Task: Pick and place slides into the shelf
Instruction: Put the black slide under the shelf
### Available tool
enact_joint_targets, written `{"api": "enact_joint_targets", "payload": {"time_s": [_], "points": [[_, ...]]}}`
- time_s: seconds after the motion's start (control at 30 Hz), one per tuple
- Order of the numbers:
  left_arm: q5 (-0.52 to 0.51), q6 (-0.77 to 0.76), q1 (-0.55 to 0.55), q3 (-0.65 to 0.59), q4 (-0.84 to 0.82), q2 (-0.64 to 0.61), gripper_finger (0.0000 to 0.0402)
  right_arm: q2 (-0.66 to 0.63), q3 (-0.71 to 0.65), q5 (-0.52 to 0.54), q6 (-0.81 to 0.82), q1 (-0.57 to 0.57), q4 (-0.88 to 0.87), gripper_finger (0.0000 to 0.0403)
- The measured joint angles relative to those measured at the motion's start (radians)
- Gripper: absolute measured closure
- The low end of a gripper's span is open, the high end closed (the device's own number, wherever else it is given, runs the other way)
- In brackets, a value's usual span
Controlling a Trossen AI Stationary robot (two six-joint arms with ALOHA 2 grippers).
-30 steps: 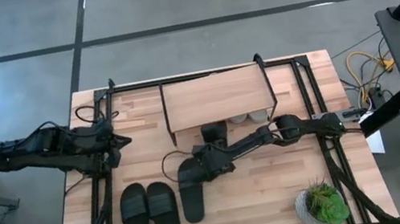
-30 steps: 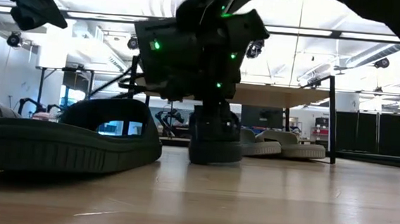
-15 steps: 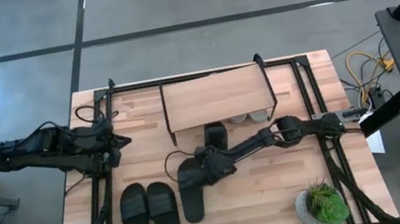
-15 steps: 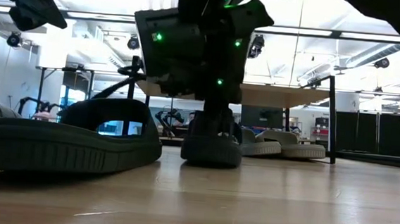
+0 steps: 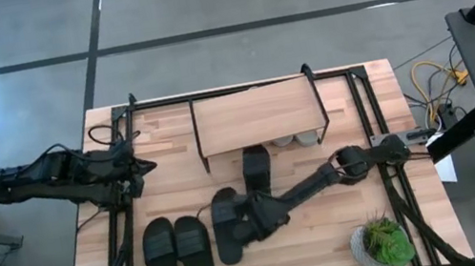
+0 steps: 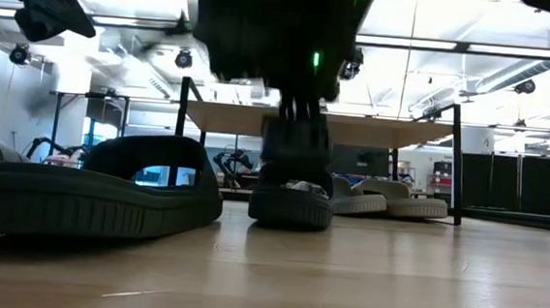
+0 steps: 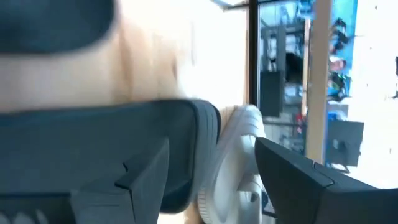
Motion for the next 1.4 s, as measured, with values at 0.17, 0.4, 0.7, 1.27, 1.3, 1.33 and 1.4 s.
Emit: {"api": "enact_joint_targets", "payload": {"time_s": [0.17, 0.4, 0.7, 1.27, 1.3, 1.33, 1.4], "points": [[0.0, 0.002, 0.0, 0.0, 0.006, 0.0, 0.0402, -0.01, 0.109, -0.099, 0.035, 0.085, -0.005, 0.0173], [0.0, 0.003, 0.0, 0.0, 0.006, 0.0, 0.0402, -0.014, 0.259, -0.363, 0.378, 0.148, -0.024, 0.0187], [0.0, 0.011, 0.0, -0.001, 0.007, -0.001, 0.0402, -0.016, 0.251, -0.467, 0.77, 0.134, -0.033, 0.0305], [0.001, -0.013, 0.0, -0.002, 0.006, -0.001, 0.0402, -0.013, 0.143, -0.689, 1.82, 0.146, 0.127, 0.0394], [0.001, -0.016, 0.0, -0.002, 0.006, -0.001, 0.0402, -0.013, 0.12, -0.701, 1.818, 0.145, 0.188, 0.0394], [0.001, -0.017, 0.0, -0.002, 0.005, -0.001, 0.0402, -0.013, 0.098, -0.704, 1.818, 0.143, 0.246, 0.0394], [0.001, -0.018, 0.0, -0.002, 0.005, -0.001, 0.0402, -0.012, 0.073, -0.702, 1.822, 0.135, 0.315, 0.0394]]}}
